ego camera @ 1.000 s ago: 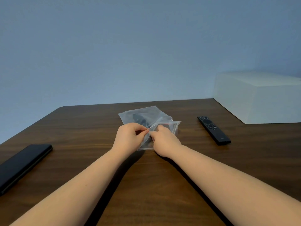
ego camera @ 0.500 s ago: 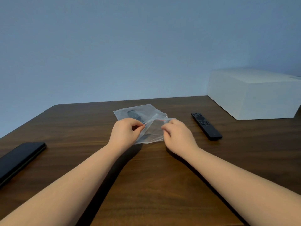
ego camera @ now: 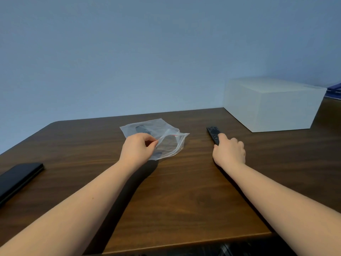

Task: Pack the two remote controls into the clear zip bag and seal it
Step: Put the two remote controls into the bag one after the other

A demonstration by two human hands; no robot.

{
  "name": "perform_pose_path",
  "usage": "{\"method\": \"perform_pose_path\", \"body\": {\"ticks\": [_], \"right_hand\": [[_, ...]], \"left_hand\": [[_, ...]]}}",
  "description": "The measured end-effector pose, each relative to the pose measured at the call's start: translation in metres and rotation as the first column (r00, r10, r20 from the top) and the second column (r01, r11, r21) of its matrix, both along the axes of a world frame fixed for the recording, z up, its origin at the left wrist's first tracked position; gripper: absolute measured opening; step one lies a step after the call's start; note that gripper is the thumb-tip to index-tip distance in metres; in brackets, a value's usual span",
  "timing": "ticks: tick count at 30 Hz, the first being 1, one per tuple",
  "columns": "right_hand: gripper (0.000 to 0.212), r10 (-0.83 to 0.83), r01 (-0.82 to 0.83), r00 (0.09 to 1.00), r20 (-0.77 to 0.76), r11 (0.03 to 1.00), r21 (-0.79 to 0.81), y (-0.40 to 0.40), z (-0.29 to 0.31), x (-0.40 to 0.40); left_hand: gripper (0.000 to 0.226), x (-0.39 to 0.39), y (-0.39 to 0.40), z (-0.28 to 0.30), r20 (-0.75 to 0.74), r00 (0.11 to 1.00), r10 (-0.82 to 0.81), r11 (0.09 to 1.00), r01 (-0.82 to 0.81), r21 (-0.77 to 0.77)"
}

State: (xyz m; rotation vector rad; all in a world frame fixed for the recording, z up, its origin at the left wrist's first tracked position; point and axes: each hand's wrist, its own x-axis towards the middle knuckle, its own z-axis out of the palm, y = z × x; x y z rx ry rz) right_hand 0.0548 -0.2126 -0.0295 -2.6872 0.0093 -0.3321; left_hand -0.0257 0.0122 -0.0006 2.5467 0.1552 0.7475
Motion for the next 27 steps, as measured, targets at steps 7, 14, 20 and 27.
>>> {"method": "perform_pose_path", "body": {"ticks": [7, 14, 20, 27], "right_hand": [[0.035, 0.223, -0.299, 0.932, 0.286, 0.919, 0.256, 0.007, 0.013, -0.027], [0.024, 0.438, -0.573, 0.804, 0.403, 0.752, 0.327, 0.016, 0.033, -0.067], [0.012, 0.419, -0.560, 0.796, 0.436, 0.784, 0.269, 0.016, 0.024, -0.071], [0.017, 0.440, -0.601, 0.737, 0.513, 0.775, 0.198, 0.012, 0.014, -0.077]], "left_hand": [[0.018, 0.005, -0.001, -0.001, 0.008, 0.999, 0.048, 0.999, -0.048, -0.023], [0.018, 0.010, -0.001, 0.005, 0.021, 0.994, 0.107, 0.993, -0.106, -0.061], [0.019, 0.010, 0.000, 0.005, 0.069, 0.983, 0.168, 0.981, -0.161, -0.105], [0.018, 0.009, 0.007, 0.010, 0.059, 0.973, 0.224, 0.952, -0.206, -0.228]]}}
